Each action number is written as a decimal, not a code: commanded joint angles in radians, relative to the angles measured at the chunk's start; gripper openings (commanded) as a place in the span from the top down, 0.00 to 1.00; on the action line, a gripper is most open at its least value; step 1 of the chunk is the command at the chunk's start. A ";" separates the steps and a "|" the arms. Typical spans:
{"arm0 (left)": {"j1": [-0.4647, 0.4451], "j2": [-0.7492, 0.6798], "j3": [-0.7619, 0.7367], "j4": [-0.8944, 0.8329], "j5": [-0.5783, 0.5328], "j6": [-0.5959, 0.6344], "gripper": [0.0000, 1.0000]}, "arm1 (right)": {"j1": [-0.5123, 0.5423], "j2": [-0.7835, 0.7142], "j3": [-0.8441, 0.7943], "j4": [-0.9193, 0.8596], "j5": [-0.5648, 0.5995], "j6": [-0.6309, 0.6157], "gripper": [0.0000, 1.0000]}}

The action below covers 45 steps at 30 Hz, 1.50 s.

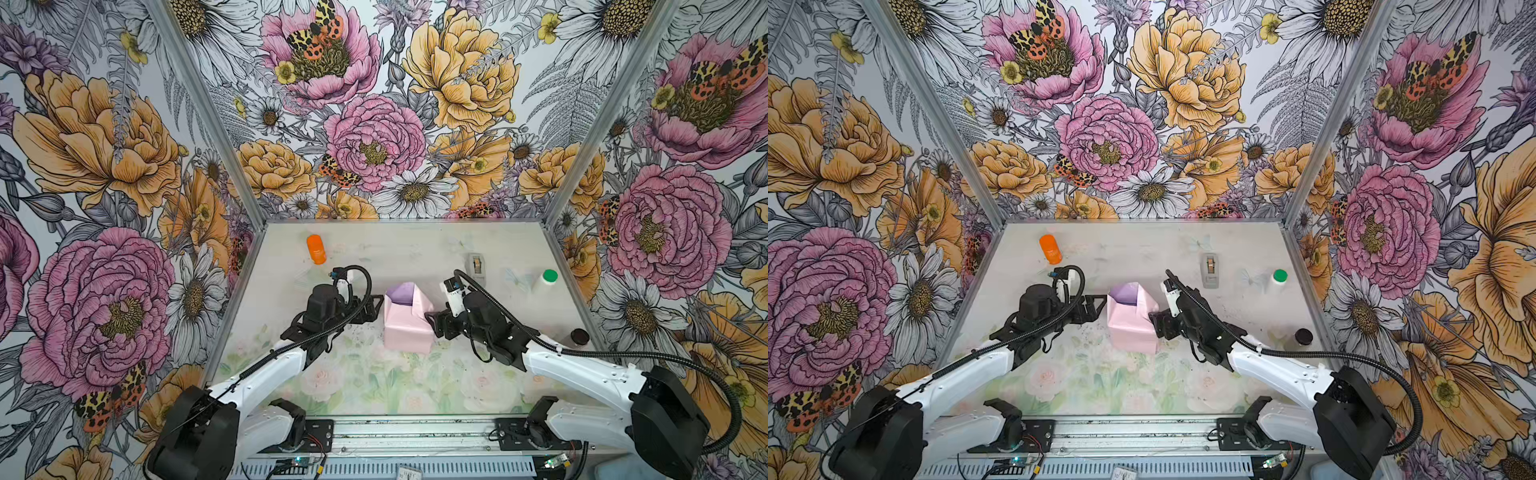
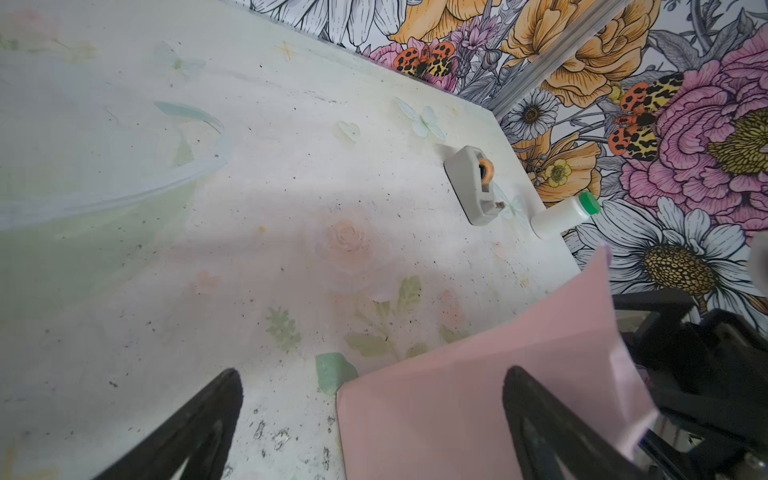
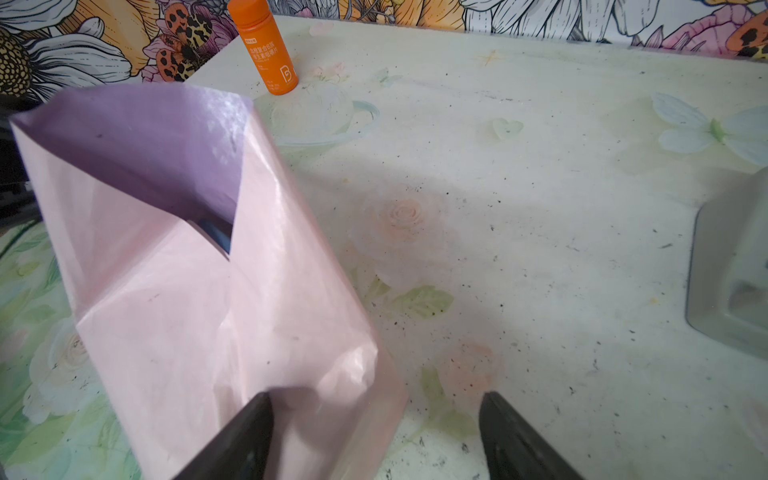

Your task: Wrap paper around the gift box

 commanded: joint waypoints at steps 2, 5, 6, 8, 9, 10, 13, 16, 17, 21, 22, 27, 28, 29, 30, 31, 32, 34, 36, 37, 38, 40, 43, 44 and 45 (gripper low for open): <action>-0.018 0.046 0.011 0.079 0.063 -0.008 0.01 | -0.004 0.016 0.009 -0.091 -0.005 -0.022 0.20; -0.031 0.071 0.018 0.097 0.091 -0.002 0.01 | -0.005 0.015 0.010 -0.090 -0.004 -0.023 0.20; -0.037 0.077 0.019 0.105 0.103 0.000 0.01 | -0.005 0.015 0.011 -0.091 -0.004 -0.023 0.20; -0.049 0.086 0.020 0.111 0.118 0.007 0.01 | -0.005 0.016 0.016 -0.089 -0.005 -0.023 0.20; -0.057 0.090 0.020 0.110 0.121 0.014 0.01 | -0.005 0.018 0.017 -0.089 -0.006 -0.022 0.20; -0.063 0.095 0.021 0.111 0.120 0.020 0.01 | -0.005 0.019 0.021 -0.089 -0.008 -0.023 0.20; -0.068 0.111 0.017 0.110 0.109 0.029 0.01 | -0.005 0.023 0.028 -0.089 -0.020 -0.026 0.19; -0.066 0.134 0.025 0.091 0.089 0.055 0.01 | -0.005 0.025 0.037 -0.086 -0.040 -0.025 0.19; -0.066 0.143 0.031 0.077 0.081 0.064 0.01 | -0.005 0.022 0.040 -0.085 -0.046 -0.025 0.19; -0.061 0.177 0.059 0.023 0.090 0.101 0.01 | -0.008 0.015 0.047 -0.044 -0.066 -0.026 0.17; -0.061 0.183 0.060 0.022 0.098 0.105 0.01 | -0.010 0.015 0.046 -0.025 -0.075 -0.026 0.17; -0.057 0.160 0.062 0.022 0.135 0.122 0.01 | -0.020 0.053 0.060 -0.002 -0.109 -0.029 0.18; -0.053 0.145 0.065 0.022 0.139 0.128 0.01 | -0.021 0.058 0.063 -0.014 -0.110 -0.028 0.19; -0.049 0.133 0.067 0.020 0.144 0.131 0.01 | -0.022 0.058 0.065 -0.023 -0.109 -0.030 0.19; -0.042 0.118 0.072 0.017 0.150 0.133 0.01 | -0.023 0.052 0.064 -0.027 -0.111 -0.031 0.19; -0.032 0.100 0.075 0.014 0.157 0.133 0.01 | -0.023 0.038 0.060 -0.028 -0.111 -0.030 0.19; -0.024 0.085 0.075 0.012 0.160 0.131 0.01 | -0.025 0.019 0.056 -0.030 -0.114 -0.029 0.19; -0.002 0.047 0.075 -0.005 0.158 0.129 0.01 | -0.033 -0.032 0.044 -0.028 -0.113 -0.022 0.18; 0.021 -0.003 0.070 -0.030 0.126 0.121 0.01 | -0.055 -0.095 0.027 -0.028 -0.088 -0.002 0.17; 0.031 -0.025 0.066 -0.043 0.101 0.117 0.01 | -0.066 -0.120 0.018 -0.028 -0.071 0.009 0.17; 0.042 -0.048 0.058 -0.053 0.070 0.110 0.01 | -0.080 -0.144 0.009 -0.026 -0.051 0.023 0.16; 0.062 -0.083 0.045 -0.066 0.016 0.100 0.01 | -0.105 -0.174 -0.004 -0.028 -0.010 0.049 0.17; 0.081 -0.094 0.025 -0.053 -0.021 0.095 0.01 | -0.127 -0.171 -0.008 -0.028 0.045 0.068 0.18; 0.086 -0.083 0.025 -0.049 -0.020 0.093 0.01 | -0.130 -0.157 -0.004 -0.030 0.056 0.070 0.18; 0.087 -0.067 0.027 -0.038 -0.016 0.094 0.01 | -0.131 -0.138 0.003 -0.030 0.065 0.068 0.19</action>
